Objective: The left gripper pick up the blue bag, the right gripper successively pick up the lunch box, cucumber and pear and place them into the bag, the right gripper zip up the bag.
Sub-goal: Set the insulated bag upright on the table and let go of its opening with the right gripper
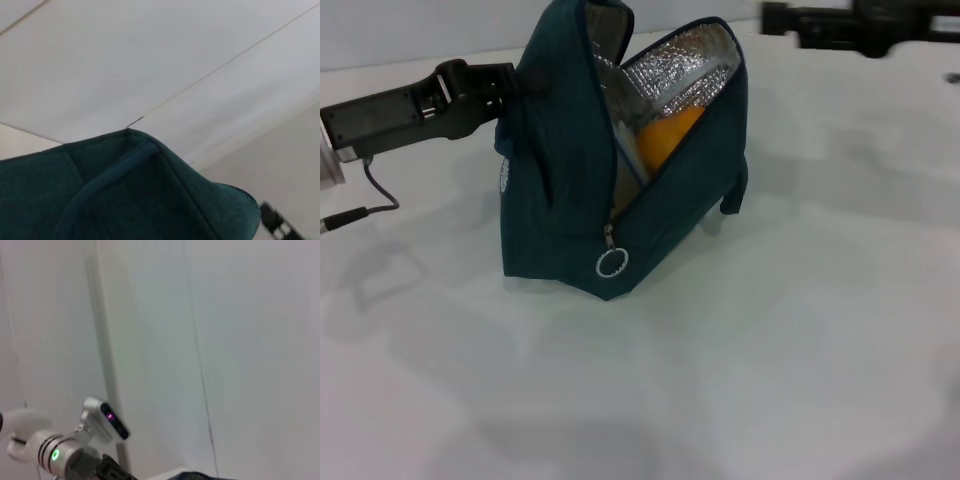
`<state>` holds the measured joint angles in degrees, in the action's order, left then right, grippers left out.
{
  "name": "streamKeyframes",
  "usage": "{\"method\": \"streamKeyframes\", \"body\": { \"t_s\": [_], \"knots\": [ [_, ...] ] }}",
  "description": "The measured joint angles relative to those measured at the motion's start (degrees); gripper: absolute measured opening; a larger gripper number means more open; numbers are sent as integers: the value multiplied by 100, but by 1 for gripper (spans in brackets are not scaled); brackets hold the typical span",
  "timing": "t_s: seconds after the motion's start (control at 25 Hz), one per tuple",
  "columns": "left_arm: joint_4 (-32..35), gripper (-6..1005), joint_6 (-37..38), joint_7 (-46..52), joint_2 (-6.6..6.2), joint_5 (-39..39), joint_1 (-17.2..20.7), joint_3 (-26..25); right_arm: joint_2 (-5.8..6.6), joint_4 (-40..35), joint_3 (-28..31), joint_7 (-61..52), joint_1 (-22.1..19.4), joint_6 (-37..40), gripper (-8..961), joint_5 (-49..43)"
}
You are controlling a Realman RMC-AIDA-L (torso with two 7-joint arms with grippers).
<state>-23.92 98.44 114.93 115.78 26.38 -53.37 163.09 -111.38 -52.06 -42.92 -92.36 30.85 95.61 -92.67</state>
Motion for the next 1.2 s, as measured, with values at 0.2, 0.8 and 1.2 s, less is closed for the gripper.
{"method": "streamKeyframes", "body": {
  "t_s": [0.2,0.8,1.2],
  "knots": [
    [-11,86,-65,-18,2,2,70,-7,16,295,174,480,-713,470,643,27],
    [29,85,-341,-111,42,15,219,-5,-383,1288,-571,1492,-326,-697,597,-941],
    [37,85,-370,-127,75,18,283,-6,-449,1748,-1542,1856,233,-1745,538,-880]
  ]
}}
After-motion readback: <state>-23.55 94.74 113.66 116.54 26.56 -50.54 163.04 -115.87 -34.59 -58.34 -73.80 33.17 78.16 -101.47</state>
